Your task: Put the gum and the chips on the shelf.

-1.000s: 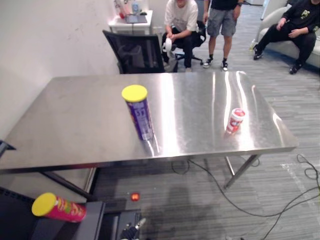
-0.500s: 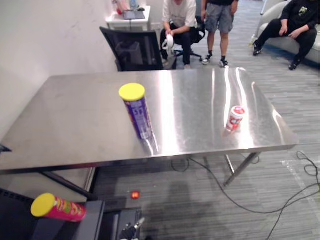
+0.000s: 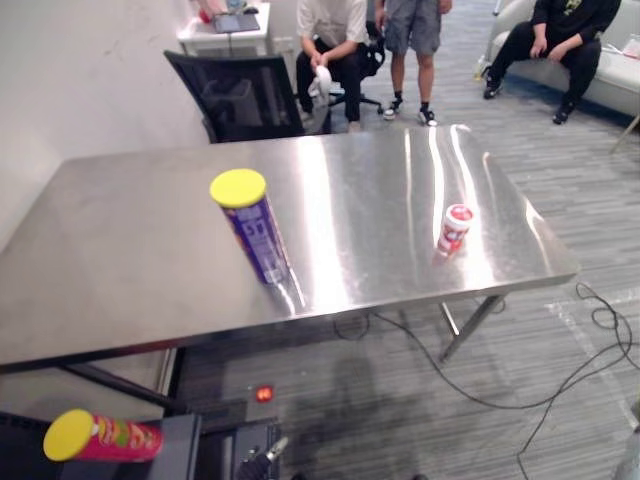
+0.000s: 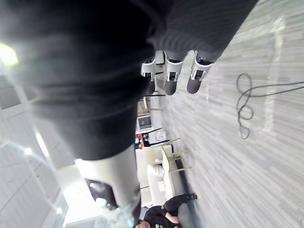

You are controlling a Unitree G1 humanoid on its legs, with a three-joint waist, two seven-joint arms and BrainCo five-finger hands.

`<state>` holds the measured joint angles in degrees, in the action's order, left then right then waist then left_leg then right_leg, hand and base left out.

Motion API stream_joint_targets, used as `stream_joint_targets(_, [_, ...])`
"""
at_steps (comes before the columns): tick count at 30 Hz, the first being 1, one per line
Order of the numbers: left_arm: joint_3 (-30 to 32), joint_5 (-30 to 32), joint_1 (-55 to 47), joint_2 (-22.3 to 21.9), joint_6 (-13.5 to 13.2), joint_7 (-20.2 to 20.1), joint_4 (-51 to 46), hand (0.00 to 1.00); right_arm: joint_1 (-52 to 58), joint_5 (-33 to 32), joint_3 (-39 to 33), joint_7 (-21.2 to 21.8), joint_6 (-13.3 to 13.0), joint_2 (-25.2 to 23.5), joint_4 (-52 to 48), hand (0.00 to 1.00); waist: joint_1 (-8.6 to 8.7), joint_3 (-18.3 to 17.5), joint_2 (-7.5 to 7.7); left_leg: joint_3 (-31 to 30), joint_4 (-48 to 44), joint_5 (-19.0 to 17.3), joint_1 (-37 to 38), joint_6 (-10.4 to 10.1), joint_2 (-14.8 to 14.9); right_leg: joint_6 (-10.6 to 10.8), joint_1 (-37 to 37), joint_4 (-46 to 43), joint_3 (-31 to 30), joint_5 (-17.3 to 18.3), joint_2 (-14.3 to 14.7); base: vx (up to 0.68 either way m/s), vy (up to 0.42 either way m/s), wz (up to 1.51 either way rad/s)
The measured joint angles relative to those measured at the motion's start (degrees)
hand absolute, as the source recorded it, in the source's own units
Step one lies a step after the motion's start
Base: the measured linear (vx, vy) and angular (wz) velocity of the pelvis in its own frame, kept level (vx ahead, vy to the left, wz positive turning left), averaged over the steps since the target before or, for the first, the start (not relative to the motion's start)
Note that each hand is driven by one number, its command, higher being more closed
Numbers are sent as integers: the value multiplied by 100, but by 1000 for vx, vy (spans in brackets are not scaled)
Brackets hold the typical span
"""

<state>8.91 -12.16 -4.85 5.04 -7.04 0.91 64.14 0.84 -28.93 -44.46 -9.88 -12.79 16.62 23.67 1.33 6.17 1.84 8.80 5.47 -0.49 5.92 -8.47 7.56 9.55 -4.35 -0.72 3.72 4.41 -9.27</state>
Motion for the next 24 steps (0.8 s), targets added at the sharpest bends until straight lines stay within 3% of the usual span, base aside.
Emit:
stream_joint_targets(12, [-326, 188, -50, 11, 5, -16, -146, 0, -131, 1273, 336, -143, 95, 76, -999, 0, 21, -49, -28, -263, -1, 59, -83, 61, -74, 6, -41, -52, 282, -3, -78, -14, 6, 10])
stream_joint_targets(20, [-662, 178, -146, 61, -34, -8, -338, 0, -993, 1272, 1389, 1, 104, 1070, -440, 0, 5, -45, -33, -344, 0, 129, -195, 71, -87, 6, 36, -94, 352, -2, -86, -34, 0, 4])
stream_joint_targets(24, [-749, 152, -147, 68, -48, -7, -386, 0, -1266, 1274, 1754, 121, 194, 1175, -228, 0, -22, -35, -27, -459, 0, 178, -307, 80, -92, 10, 106, -136, 435, -5, -85, -25, -2, 12])
